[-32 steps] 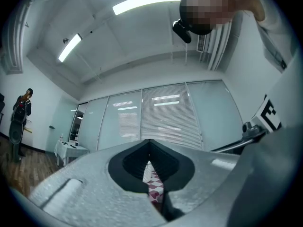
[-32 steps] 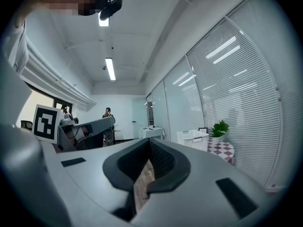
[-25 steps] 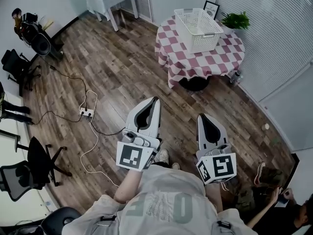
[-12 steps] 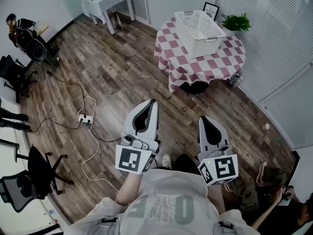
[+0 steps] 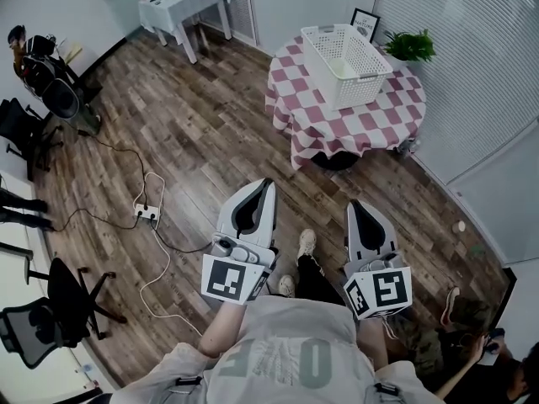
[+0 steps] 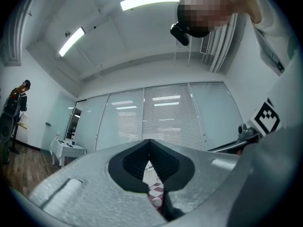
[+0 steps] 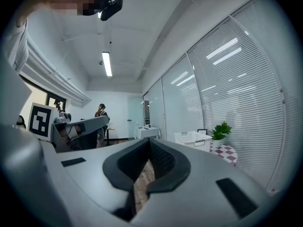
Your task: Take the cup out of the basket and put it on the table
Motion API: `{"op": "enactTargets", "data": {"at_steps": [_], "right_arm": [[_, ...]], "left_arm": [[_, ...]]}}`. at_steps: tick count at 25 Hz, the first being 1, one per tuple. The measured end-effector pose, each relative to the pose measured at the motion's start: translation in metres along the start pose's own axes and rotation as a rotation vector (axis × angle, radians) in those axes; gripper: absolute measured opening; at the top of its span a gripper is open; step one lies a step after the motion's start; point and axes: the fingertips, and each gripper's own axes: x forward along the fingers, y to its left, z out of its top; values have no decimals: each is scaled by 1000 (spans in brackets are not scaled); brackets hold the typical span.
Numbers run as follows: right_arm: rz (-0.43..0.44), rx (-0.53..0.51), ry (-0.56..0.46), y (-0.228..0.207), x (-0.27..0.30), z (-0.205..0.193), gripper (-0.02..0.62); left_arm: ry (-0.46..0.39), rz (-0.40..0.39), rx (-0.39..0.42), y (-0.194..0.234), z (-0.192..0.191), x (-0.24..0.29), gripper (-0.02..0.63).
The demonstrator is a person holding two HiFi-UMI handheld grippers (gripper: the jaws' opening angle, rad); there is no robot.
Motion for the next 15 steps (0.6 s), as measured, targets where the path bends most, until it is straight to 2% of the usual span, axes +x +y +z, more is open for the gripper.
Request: {"op": "enactTargets", "data": {"at_steps": [6, 15], "right_arm": [[9, 9, -14, -26, 49, 2, 9], [9, -26, -5, -85, 133, 13, 9]], "left_arm": [[10, 6, 20, 18, -11, 43, 3], [-22, 19, 32, 57, -24, 142, 3]]}}
